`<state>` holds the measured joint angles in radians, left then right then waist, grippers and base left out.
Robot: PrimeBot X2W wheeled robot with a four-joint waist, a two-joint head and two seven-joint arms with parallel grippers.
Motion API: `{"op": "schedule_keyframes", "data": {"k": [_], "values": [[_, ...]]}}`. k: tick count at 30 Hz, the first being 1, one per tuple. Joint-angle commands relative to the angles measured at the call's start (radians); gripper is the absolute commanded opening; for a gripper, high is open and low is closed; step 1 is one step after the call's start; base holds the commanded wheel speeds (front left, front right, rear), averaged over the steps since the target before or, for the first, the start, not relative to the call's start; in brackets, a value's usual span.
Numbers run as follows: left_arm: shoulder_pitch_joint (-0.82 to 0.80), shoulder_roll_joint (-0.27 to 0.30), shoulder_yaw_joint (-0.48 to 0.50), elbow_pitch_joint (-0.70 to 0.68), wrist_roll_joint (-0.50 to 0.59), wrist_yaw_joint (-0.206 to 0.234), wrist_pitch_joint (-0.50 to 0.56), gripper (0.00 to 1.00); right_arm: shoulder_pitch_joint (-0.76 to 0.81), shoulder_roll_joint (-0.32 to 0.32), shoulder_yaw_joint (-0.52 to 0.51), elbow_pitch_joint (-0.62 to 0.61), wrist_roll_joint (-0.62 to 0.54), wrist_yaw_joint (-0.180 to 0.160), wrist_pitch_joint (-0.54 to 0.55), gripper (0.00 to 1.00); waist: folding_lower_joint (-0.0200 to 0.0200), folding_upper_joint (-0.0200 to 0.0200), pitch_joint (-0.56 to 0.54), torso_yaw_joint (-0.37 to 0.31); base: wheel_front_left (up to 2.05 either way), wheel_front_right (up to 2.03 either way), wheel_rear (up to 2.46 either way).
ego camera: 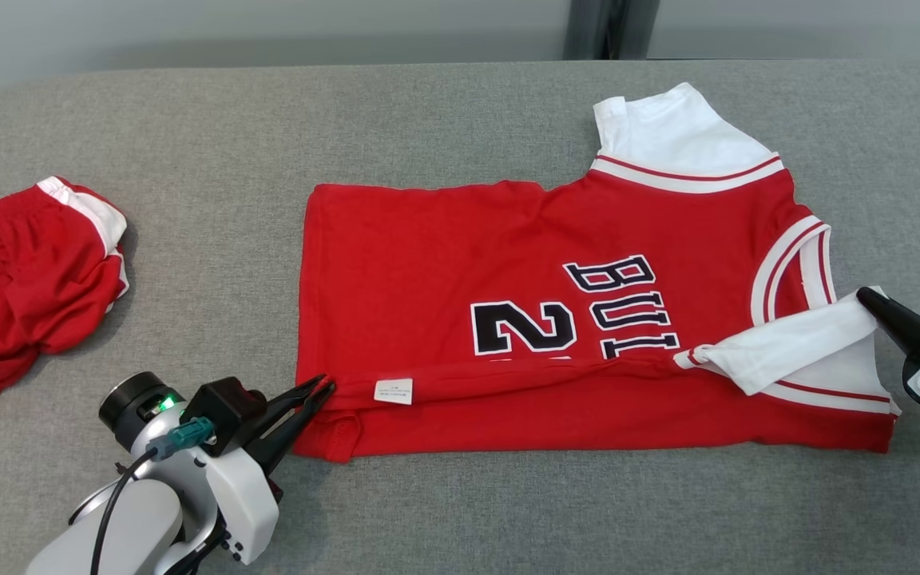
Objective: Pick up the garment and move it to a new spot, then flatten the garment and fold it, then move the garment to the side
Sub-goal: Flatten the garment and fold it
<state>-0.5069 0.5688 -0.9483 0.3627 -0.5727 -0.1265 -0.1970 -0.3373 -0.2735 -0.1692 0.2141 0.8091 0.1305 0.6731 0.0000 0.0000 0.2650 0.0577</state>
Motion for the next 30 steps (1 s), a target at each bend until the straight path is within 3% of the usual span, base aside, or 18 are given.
{"op": "schedule_keyframes", "data": {"k": [1, 2, 3, 9, 13, 16, 22, 30], "values": [[-0.019, -0.007, 0.002, 0.016, -0.011, -0.004, 0.002, 0.25, -0.013, -0.004, 0.004, 0.018, 0.002, 0.000, -0.017, 0.05, 0.0000, 0.0000, 0.000, 0.003, 0.00, 0.00, 0.00], [-0.021, -0.011, 0.004, 0.023, -0.010, 0.000, -0.001, 0.49, -0.015, -0.005, 0.006, 0.024, 0.001, 0.000, -0.025, 0.54, 0.0000, 0.0000, -0.001, 0.004, 0.00, 0.00, 0.00], [-0.021, -0.019, 0.008, 0.033, -0.015, 0.009, -0.002, 1.00, -0.017, -0.005, 0.006, 0.034, 0.001, 0.000, -0.031, 1.00, 0.0000, 0.0000, -0.002, 0.005, 0.00, 0.00, 0.00], [-0.015, -0.034, 0.004, 0.069, -0.029, 0.019, 0.001, 1.00, -0.023, -0.008, 0.014, 0.047, 0.016, 0.000, -0.093, 1.00, 0.0000, 0.0000, -0.021, 0.005, 0.00, 0.00, 0.00], [-0.002, -0.033, 0.035, 0.059, -0.040, 0.053, -0.026, 1.00, 0.002, -0.025, 0.037, 0.012, 0.006, 0.000, -0.175, 1.00, 0.0000, 0.0000, -0.042, 0.001, 0.00, 0.00, 0.00], [0.014, -0.039, 0.083, 0.033, -0.066, 0.098, -0.046, 1.00, 0.028, -0.049, 0.070, -0.029, -0.021, 0.000, -0.266, 1.00, 0.0000, 0.0000, -0.060, -0.004, 0.00, 0.00, 0.00], [0.088, -0.090, 0.236, -0.067, -0.112, 0.229, -0.067, 1.00, 0.114, -0.088, 0.157, -0.080, -0.124, 0.000, -0.498, 1.00, 0.0000, 0.0000, -0.100, -0.016, 0.00, 0.00, 0.00], [0.240, -0.202, 0.454, -0.247, 0.012, 0.319, -0.068, 1.00, 0.201, -0.070, 0.218, -0.053, -0.262, 0.000, -0.741, 1.00, 0.0000, 0.0000, -0.121, -0.028, 0.00, 0.00, 0.00]]}}
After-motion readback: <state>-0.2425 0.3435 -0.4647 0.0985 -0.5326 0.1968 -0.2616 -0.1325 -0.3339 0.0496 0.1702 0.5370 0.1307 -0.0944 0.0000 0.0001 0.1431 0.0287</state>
